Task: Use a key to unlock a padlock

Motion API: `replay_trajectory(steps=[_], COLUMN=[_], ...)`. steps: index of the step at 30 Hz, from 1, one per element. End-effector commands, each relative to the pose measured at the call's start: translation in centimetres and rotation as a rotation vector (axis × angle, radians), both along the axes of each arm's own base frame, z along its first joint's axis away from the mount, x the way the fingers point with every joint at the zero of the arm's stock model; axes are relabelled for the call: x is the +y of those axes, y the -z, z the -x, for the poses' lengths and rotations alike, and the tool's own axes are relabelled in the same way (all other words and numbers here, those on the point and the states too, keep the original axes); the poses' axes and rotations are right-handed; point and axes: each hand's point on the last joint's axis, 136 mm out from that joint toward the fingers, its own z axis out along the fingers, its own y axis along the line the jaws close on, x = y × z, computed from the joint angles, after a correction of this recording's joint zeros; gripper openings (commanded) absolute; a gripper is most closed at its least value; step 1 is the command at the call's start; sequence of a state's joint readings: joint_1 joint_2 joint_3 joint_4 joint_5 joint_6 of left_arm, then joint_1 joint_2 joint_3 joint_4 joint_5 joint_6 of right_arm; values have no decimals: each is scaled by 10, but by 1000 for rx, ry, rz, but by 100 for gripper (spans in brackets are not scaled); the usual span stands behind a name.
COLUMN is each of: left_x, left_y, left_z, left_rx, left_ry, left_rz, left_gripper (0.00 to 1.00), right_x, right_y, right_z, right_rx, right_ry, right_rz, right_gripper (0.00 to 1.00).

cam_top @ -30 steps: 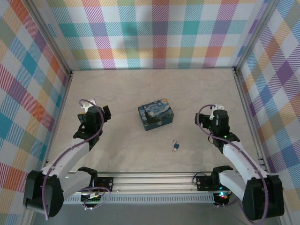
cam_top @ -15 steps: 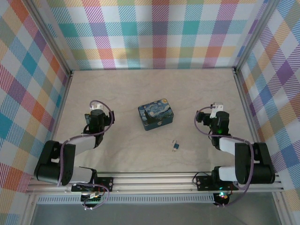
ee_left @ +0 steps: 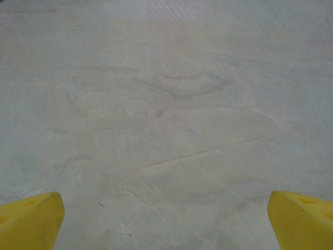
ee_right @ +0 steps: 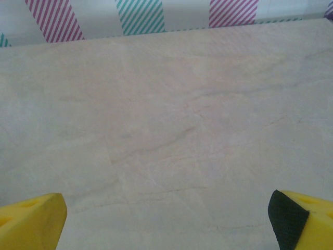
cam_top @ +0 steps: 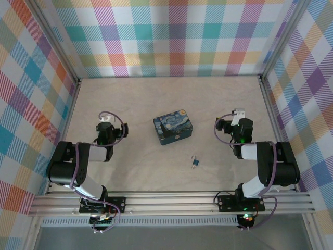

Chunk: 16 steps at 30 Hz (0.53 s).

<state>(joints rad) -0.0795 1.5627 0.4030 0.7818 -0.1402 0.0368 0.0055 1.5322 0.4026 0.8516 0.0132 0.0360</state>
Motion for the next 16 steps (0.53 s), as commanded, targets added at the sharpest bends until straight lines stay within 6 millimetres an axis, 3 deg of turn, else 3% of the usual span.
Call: replay_trajectory(steps=[1, 16], left_x=[-2, -2], left_y=[-11, -11], left_z=[-9, -8], left_rx=[-40, -41], left_ry=[13, 14], left_rz=[30, 29], left_gripper=[100, 100], right_x=[2, 2], right_y=[2, 2], right_z=[1, 0], right_rx=[12, 13], right_ry=[-22, -21], right_rz=[4, 9], right_gripper=[100, 100])
